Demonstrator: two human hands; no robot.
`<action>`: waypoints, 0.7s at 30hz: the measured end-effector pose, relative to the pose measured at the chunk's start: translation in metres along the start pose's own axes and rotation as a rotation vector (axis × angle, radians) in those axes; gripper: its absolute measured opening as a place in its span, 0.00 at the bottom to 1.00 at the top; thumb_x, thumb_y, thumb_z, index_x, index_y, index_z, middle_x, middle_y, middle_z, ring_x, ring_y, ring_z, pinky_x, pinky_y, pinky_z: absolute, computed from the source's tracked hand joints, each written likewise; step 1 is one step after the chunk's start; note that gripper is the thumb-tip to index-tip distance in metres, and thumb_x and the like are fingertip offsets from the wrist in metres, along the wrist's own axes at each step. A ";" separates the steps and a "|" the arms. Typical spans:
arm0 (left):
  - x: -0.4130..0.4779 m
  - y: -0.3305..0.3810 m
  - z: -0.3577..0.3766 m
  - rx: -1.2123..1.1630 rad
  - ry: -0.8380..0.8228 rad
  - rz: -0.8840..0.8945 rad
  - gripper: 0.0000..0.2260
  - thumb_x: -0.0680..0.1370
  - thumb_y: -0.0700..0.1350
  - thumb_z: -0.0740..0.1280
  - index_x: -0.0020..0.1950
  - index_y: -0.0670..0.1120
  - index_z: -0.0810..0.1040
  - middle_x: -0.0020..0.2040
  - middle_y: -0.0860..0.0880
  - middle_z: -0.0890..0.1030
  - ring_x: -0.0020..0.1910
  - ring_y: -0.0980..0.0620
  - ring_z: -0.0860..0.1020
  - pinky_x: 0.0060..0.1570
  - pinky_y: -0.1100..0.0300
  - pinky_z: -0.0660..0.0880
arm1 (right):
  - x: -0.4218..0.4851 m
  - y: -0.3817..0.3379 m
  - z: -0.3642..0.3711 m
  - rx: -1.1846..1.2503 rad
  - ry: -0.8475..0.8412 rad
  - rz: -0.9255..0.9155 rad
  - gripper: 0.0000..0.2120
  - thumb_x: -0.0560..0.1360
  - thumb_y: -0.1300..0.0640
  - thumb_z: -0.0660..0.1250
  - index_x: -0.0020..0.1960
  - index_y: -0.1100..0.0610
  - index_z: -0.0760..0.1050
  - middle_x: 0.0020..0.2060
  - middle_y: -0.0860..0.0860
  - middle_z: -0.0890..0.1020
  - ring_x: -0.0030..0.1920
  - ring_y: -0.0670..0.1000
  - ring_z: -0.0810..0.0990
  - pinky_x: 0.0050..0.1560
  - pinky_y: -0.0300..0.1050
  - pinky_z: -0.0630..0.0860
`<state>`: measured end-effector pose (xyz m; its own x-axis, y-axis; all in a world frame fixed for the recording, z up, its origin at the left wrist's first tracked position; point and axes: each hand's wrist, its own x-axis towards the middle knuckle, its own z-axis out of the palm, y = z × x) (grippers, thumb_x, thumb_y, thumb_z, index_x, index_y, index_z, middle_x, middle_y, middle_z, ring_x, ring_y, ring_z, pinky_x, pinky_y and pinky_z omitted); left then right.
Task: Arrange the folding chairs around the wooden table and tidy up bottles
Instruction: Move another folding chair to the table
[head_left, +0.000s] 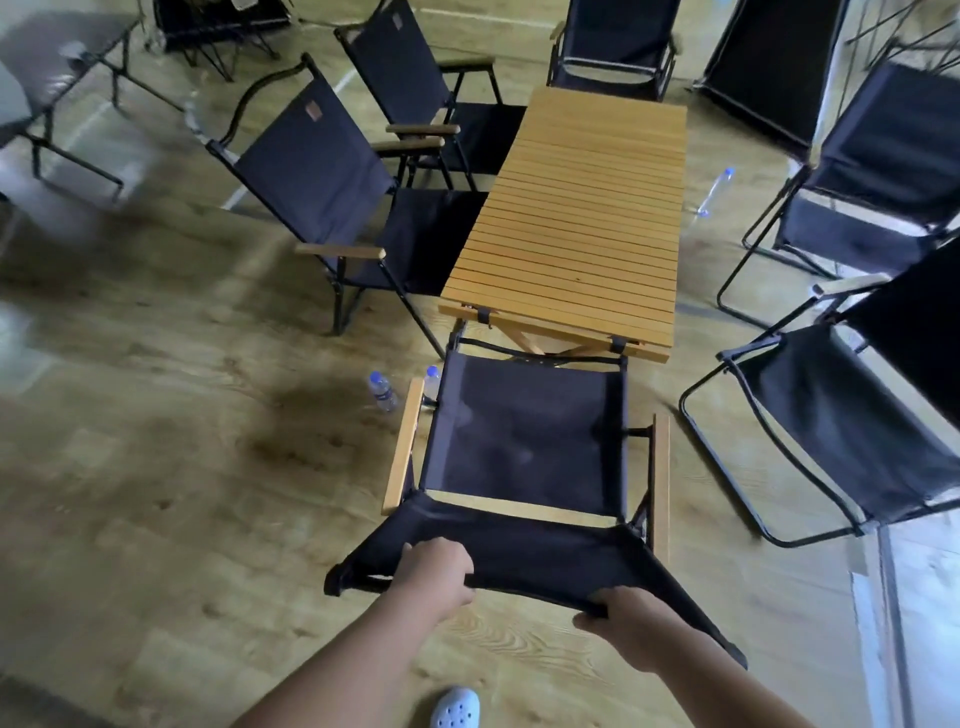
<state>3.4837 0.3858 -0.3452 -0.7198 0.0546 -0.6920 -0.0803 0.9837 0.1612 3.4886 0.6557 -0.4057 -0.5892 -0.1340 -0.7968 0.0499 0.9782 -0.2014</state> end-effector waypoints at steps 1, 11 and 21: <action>0.004 -0.006 -0.004 0.002 0.001 0.009 0.13 0.74 0.46 0.66 0.31 0.48 0.69 0.37 0.49 0.75 0.47 0.41 0.78 0.67 0.45 0.68 | 0.001 -0.007 -0.001 0.000 0.011 0.010 0.16 0.73 0.31 0.62 0.50 0.42 0.73 0.45 0.44 0.76 0.50 0.53 0.75 0.57 0.51 0.75; 0.025 -0.044 -0.031 0.042 -0.028 0.075 0.06 0.75 0.47 0.67 0.38 0.49 0.76 0.39 0.49 0.77 0.49 0.43 0.78 0.68 0.45 0.66 | 0.010 -0.050 -0.001 0.065 0.023 0.056 0.15 0.74 0.32 0.62 0.47 0.42 0.73 0.45 0.45 0.79 0.51 0.53 0.78 0.55 0.50 0.76; 0.026 -0.057 -0.030 0.032 -0.015 0.100 0.06 0.74 0.47 0.67 0.37 0.50 0.78 0.39 0.50 0.80 0.46 0.44 0.78 0.70 0.43 0.63 | 0.004 -0.063 -0.001 0.093 -0.001 0.086 0.15 0.74 0.31 0.62 0.49 0.42 0.75 0.45 0.45 0.79 0.52 0.53 0.78 0.58 0.53 0.76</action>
<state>3.4489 0.3261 -0.3507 -0.7130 0.1552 -0.6838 0.0135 0.9780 0.2079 3.4822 0.5938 -0.3954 -0.5784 -0.0503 -0.8142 0.1749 0.9672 -0.1840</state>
